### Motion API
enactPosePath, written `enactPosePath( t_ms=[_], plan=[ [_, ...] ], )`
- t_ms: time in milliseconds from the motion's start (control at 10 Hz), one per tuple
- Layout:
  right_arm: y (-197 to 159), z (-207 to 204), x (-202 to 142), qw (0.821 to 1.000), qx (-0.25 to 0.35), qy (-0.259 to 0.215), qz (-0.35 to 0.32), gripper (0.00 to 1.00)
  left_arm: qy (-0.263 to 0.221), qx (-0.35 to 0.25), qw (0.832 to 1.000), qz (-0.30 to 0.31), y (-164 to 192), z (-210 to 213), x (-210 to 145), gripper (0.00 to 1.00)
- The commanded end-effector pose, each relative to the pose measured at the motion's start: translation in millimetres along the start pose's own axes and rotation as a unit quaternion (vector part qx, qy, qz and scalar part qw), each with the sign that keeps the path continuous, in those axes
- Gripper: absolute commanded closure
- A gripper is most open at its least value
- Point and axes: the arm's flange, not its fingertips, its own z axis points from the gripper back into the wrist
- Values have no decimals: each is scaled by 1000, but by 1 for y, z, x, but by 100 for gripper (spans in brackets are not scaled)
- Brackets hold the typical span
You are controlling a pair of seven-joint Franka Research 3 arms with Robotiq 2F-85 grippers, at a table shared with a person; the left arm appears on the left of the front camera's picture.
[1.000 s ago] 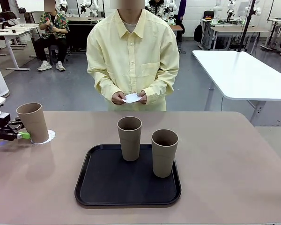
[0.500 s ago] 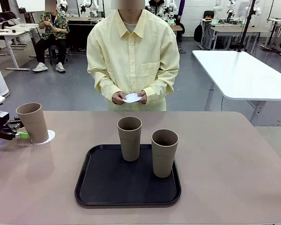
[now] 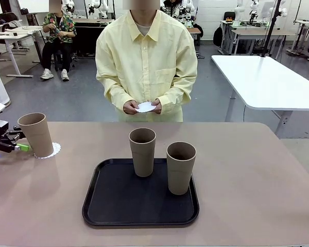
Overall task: Place coasters on the table and set cups on them.
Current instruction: Pick up one Reusable plastic cup and place it on a coaster set by the human.
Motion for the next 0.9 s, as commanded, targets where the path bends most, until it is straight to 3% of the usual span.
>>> enactPosePath(
  t_ms=[0, 200, 300, 400, 800],
  plan=[
    [0, 1, 1, 1000, 5, 0, -1, 0, 31, -2, 999, 9, -2, 6, 10, 0],
    [0, 1, 1, 1000, 5, 0, -1, 0, 71, 18, 997, 2, -9, 18, 23, 0],
    [0, 1, 1, 1000, 5, 0, -1, 0, 117, 48, 992, -5, -21, 30, 41, 0],
    [0, 1, 1, 1000, 5, 0, -1, 0, 178, 93, 980, -11, -32, 45, 62, 0],
    [0, 1, 1, 1000, 5, 0, -1, 0, 275, 214, 937, -31, -88, 77, 153, 0]
  ],
)
